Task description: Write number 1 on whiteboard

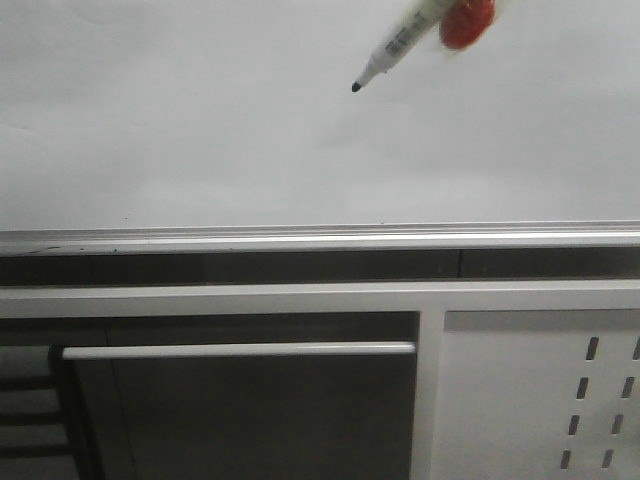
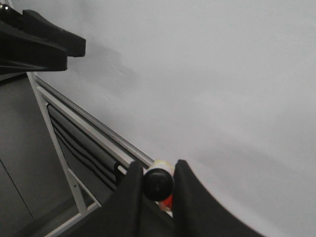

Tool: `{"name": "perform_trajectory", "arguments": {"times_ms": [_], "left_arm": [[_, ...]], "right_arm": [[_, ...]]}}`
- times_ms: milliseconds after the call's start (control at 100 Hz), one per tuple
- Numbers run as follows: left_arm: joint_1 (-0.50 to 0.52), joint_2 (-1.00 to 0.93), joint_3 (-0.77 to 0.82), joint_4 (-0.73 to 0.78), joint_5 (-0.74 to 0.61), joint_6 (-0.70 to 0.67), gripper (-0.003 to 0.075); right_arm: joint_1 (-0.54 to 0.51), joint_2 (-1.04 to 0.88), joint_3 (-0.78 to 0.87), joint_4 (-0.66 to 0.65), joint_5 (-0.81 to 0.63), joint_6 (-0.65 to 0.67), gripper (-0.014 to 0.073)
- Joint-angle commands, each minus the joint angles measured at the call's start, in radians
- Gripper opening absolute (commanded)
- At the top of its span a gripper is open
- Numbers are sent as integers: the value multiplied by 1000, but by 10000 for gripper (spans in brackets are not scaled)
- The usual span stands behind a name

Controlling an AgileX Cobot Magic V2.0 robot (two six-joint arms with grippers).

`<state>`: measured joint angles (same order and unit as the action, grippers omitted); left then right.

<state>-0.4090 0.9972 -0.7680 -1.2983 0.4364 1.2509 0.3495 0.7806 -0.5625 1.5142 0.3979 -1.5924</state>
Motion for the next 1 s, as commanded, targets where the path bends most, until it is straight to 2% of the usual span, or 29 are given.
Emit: {"name": "perform_trajectory", "arguments": {"times_ms": [0,200,450,990], "left_arm": [[0,-17,-27,-40,-12,-9,438],[0,-17,-27,-40,-12,-9,438],[0,-17,-27,-40,-12,-9,438],[0,-17,-27,-40,-12,-7,438]], "right_arm": [[45,11,-28,62,-43,-63,-43],[130,30,-34,96,-149,-143,-43],[153,33,-92,96,-204,-158,-43],[157,113,-142,96,-185,-198,-43]]}}
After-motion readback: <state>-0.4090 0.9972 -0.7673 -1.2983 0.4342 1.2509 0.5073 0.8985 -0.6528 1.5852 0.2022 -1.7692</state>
